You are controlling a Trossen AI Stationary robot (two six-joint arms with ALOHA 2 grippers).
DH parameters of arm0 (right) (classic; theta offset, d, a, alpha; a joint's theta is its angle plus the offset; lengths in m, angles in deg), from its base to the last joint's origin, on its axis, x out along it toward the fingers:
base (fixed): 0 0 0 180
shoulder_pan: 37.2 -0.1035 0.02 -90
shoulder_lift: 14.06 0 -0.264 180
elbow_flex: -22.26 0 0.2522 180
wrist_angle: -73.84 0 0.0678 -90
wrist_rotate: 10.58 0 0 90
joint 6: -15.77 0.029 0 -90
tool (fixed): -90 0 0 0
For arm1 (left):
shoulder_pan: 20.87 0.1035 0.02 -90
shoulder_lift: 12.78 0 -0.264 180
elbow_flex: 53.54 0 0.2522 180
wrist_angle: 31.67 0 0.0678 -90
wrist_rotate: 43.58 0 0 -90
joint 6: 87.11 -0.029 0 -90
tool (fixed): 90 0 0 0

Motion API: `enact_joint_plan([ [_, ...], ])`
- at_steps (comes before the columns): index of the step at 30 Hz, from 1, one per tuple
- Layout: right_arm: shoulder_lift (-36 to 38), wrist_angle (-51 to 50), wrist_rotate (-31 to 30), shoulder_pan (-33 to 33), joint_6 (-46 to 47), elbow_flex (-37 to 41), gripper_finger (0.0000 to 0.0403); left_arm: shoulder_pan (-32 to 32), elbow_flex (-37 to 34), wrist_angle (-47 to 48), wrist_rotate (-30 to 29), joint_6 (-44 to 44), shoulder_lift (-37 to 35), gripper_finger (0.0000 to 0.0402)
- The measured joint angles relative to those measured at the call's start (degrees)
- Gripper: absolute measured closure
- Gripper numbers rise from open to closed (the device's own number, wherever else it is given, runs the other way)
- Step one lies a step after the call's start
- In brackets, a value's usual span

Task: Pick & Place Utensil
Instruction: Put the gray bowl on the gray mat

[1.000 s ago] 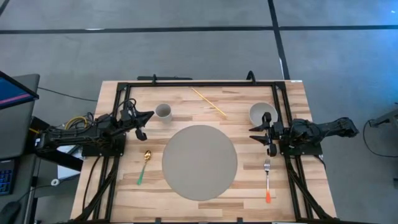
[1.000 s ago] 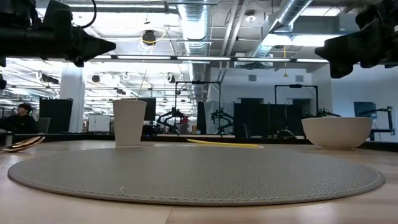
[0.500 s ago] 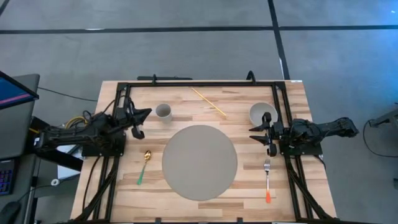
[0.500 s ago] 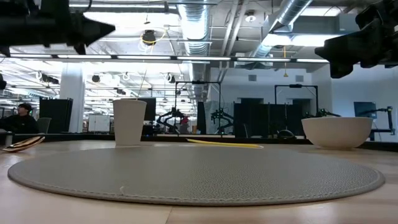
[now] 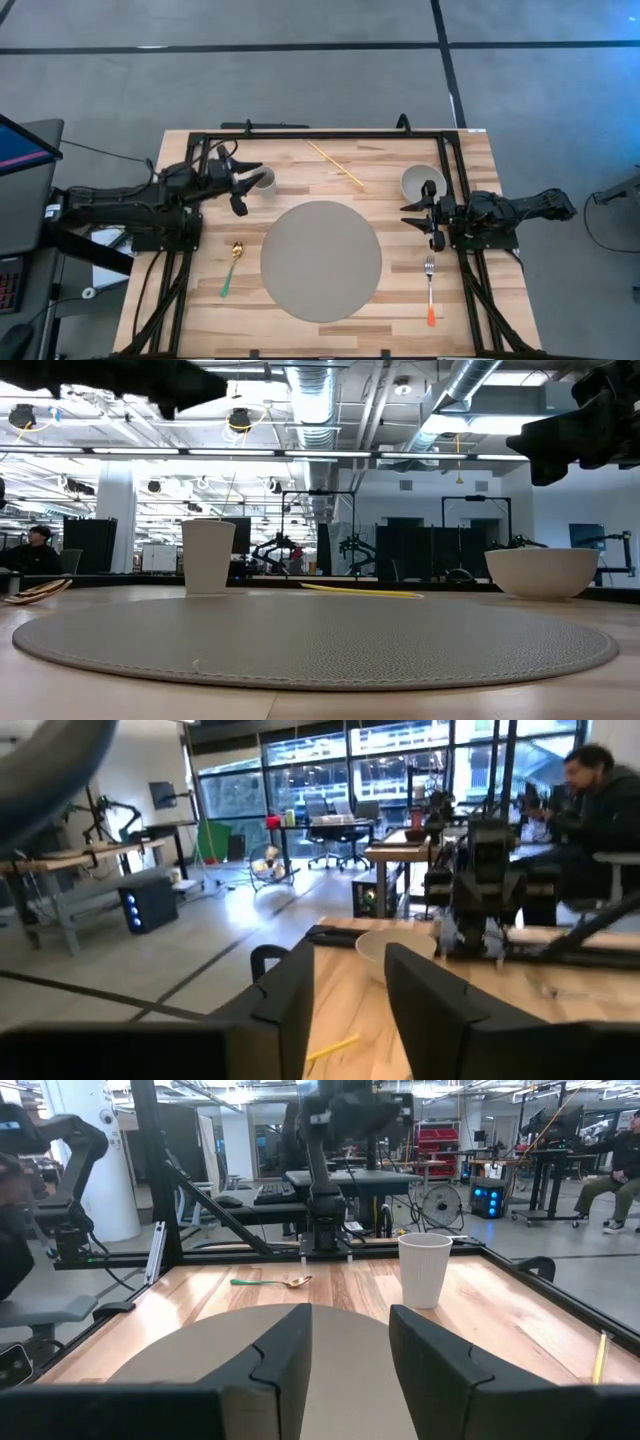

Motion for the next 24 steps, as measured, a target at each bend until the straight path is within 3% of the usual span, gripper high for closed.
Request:
enact_joint_plan([
  [9,-0.02,0.0,0.0,-0.01,0.0,0.01,0.0273,0.0,4.6,9.65,-0.2,1.8,1.76,0.026],
  [24,0.0,0.0,0.0,0.01,-0.04,0.02,0.0273,0.0,4.6,12.81,-0.17,3.54,1.87,0.0261],
])
